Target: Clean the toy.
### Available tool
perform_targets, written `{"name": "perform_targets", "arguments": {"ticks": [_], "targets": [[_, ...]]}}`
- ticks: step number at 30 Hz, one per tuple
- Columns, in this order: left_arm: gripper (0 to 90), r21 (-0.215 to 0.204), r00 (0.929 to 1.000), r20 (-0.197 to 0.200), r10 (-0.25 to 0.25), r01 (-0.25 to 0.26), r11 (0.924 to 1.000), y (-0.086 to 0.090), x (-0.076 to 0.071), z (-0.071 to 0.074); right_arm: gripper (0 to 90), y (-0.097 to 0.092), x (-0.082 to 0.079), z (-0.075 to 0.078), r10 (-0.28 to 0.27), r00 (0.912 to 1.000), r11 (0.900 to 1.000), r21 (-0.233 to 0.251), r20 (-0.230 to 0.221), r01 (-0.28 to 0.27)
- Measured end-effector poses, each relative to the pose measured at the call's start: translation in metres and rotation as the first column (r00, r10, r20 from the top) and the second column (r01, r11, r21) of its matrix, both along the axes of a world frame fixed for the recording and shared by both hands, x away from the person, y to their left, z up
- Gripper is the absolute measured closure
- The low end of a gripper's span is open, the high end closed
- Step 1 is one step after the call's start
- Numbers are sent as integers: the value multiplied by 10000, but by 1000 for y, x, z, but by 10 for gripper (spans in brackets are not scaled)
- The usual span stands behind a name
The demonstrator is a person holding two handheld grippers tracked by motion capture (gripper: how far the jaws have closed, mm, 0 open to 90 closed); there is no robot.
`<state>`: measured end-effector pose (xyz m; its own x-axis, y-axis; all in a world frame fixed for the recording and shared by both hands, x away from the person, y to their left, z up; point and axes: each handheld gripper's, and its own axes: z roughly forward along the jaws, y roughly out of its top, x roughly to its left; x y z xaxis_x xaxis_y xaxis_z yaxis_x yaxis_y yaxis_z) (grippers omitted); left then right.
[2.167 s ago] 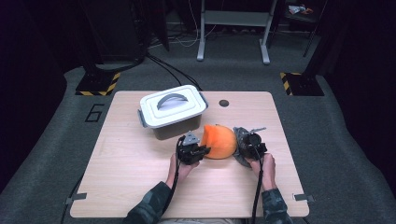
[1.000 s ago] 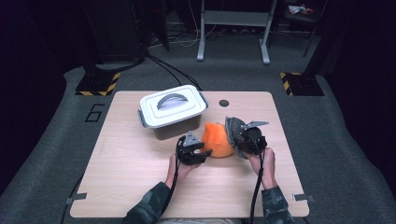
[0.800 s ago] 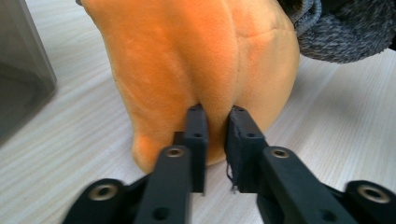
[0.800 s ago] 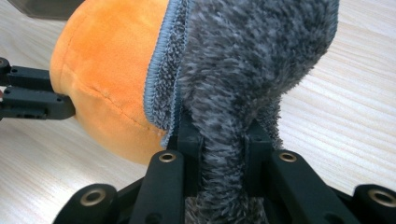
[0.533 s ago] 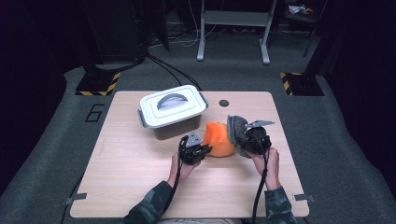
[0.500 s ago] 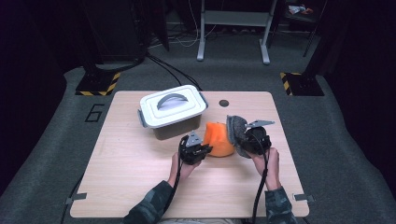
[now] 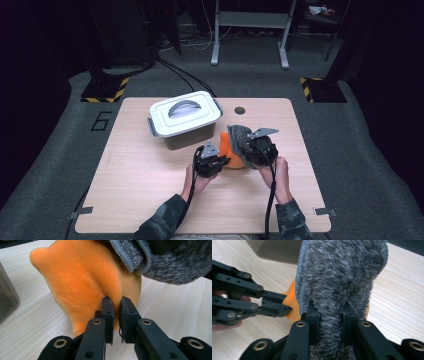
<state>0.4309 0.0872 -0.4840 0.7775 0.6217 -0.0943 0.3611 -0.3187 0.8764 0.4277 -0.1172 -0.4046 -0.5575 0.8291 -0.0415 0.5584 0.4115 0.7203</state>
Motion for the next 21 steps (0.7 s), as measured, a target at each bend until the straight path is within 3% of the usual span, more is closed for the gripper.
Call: {"name": "perform_targets", "arguments": {"ticks": [3, 13, 21], "targets": [[826, -56, 9999, -79, 69, -69, 10000, 2, 1, -1, 740, 3, 2, -5, -164, 9999, 9995, -282, -48, 163], [826, -65, 9992, -341, 213, -215, 9997, 8, 4, -7, 742, -11, 9, -16, -721, 9971, 9964, -475, -244, 709], [824, -27, 9988, -421, 255, -256, 9997, 10, 5, -9, 743, -32, 20, -33, -1492, 9858, 9868, -752, -772, 1435]]}}
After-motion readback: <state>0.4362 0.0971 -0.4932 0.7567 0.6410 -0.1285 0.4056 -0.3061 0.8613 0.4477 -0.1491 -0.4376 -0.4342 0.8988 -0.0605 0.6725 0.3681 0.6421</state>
